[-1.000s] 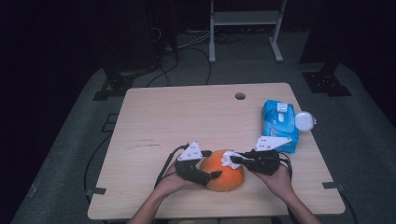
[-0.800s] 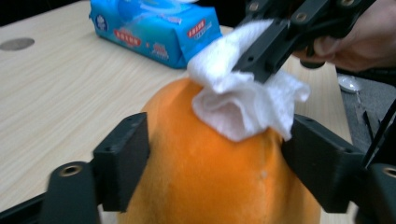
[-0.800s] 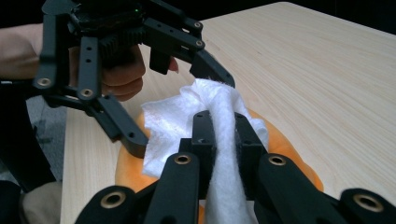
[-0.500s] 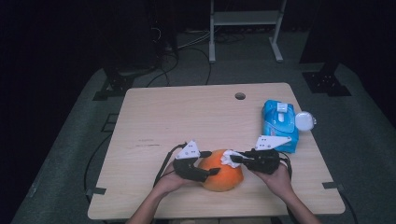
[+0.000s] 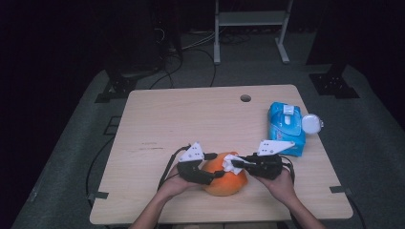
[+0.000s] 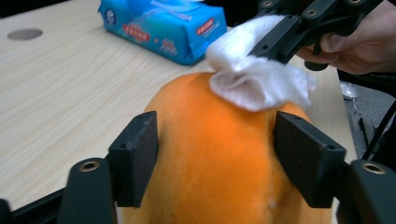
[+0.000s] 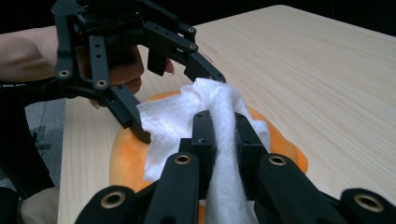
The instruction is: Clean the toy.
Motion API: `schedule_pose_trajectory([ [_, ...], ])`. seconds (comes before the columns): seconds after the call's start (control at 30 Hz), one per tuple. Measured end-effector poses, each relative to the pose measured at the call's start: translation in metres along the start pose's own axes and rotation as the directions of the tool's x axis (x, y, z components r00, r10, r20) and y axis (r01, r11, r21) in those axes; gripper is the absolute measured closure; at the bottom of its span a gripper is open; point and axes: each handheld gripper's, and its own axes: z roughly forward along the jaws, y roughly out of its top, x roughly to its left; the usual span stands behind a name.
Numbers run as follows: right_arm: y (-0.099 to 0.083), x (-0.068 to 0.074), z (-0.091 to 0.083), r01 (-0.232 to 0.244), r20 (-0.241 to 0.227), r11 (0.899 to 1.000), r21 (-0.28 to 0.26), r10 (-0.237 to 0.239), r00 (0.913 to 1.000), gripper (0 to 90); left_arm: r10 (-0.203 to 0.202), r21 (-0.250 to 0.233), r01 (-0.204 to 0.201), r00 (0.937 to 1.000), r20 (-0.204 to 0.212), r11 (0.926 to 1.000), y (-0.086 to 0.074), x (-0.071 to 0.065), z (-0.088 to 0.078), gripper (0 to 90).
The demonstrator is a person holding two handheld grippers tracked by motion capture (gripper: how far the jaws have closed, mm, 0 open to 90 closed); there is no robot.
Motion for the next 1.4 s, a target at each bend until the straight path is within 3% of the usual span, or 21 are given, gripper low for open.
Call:
schedule_pose_trajectory([
  [0.27, -0.009, -0.01, -0.004, -0.04, 0.006, 0.999, 0.02, 0.04, 0.9992, 81.3, -0.061, -0.003, 0.061, 0.998, -0.015, 0.9981, -0.008, 0.012, -0.007, 33.6],
  [0.5, -0.003, 0.001, -0.002, -0.006, -0.02, 1.0, 0.015, 0.006, 0.9998, 81.4, -0.091, -0.006, 0.091, 0.9956, -0.022, 0.9959, -0.011, 0.018, -0.01, 33.3],
  [0.63, -0.005, -0.002, -0.003, -0.022, -0.03, 1.0, 0.016, 0.023, 0.9993, 81.4, -0.098, -0.01, 0.098, 0.9949, -0.022, 0.9951, -0.012, 0.019, -0.01, 33.2],
  [0.93, -0.006, -0.014, -0.002, -0.052, 0.004, 0.999, 0.013, 0.052, 0.9987, 81.4, -0.044, -0.008, 0.044, 0.9989, 0.017, 0.999, -0.007, 0.004, -0.004, 33.5],
  [1.1, -0.007, -0.019, -0.002, -0.065, 0.012, 0.998, 0.014, 0.065, 0.9978, 81.4, -0.037, -0.008, 0.037, 0.9987, 0.036, 0.9993, -0.007, 0.001, -0.003, 32.3],
  [1.4, 0.0, -0.011, 0.0, -0.049, 0.007, 0.999, -0.005, 0.049, 0.9988, 81.2, 0.017, 0.002, -0.017, 0.9985, 0.053, 0.9999, -0.002, -0.013, 0.002, 30.1],
])
